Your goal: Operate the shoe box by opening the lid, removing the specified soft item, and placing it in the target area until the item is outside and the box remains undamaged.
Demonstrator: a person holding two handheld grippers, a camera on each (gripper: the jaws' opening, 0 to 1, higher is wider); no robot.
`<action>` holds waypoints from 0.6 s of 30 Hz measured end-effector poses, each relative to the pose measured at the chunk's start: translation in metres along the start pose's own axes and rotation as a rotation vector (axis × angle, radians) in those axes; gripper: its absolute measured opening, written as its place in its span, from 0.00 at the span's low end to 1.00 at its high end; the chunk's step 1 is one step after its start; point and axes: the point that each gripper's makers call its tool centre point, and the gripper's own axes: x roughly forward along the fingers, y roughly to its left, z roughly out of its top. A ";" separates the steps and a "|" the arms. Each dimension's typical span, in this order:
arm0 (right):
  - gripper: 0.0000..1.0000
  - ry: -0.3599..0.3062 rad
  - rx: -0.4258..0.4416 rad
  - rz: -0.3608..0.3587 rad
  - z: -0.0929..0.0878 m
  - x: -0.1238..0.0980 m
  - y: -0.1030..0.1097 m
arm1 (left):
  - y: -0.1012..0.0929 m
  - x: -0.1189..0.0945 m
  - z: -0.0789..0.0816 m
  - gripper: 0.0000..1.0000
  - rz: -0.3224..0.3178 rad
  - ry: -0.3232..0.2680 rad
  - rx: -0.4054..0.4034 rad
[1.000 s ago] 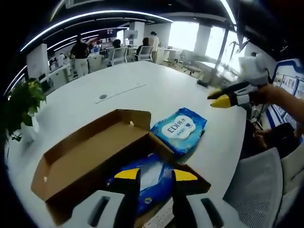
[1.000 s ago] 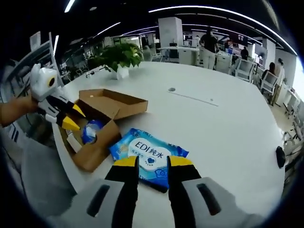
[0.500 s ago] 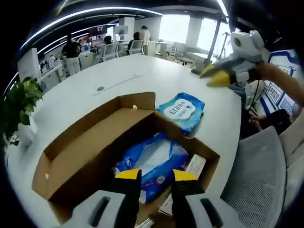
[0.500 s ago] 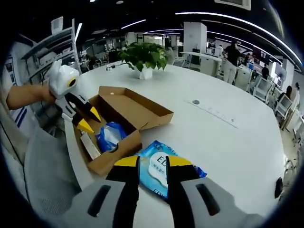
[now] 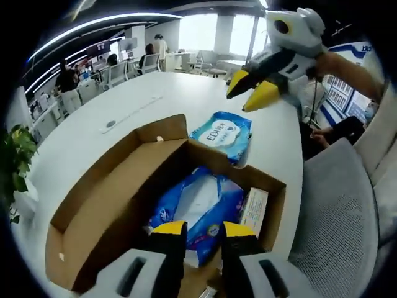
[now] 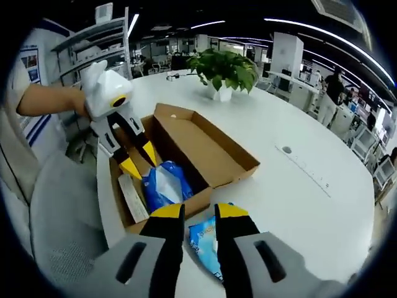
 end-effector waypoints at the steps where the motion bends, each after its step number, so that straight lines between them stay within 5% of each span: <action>1: 0.15 0.006 -0.014 0.006 0.000 0.003 0.001 | 0.001 0.001 0.000 0.22 -0.004 0.004 0.005; 18: 0.10 0.082 -0.157 0.109 0.002 0.057 0.026 | -0.006 0.016 0.003 0.18 -0.139 0.046 0.101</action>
